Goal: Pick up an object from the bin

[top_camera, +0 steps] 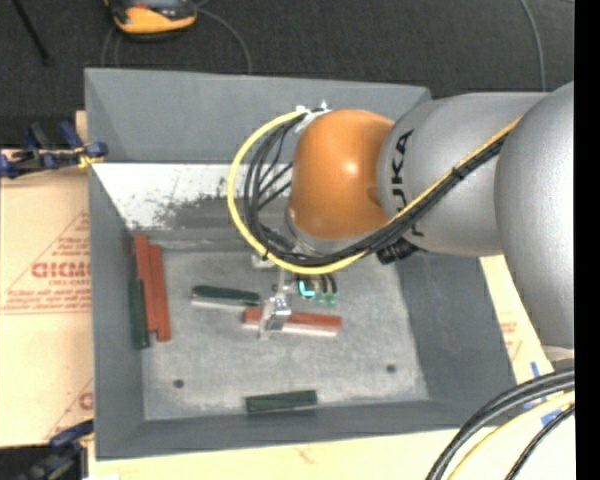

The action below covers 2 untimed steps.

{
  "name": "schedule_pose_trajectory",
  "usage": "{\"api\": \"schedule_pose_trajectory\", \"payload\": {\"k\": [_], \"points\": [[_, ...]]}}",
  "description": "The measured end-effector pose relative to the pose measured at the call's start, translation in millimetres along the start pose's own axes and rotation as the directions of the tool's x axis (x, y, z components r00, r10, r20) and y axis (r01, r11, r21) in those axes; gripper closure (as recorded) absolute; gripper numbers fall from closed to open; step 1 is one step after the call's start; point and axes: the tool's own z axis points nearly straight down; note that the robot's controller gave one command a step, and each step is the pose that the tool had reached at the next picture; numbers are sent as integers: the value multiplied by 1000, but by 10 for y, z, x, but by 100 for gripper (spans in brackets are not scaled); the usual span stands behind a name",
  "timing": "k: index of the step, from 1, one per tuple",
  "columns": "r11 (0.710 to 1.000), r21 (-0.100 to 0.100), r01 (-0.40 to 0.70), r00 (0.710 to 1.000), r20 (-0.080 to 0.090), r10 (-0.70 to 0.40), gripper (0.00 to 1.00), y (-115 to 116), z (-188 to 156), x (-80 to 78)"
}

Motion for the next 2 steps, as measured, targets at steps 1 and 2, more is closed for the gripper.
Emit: {"api": "schedule_pose_trajectory", "payload": {"k": [1, 2], "points": [[1000, -1, -2, 1000, 7, 2, 0, -2, -39, -20], [996, -3, -94, 995, 14, 94, 0, 269, 553, -285]]}}
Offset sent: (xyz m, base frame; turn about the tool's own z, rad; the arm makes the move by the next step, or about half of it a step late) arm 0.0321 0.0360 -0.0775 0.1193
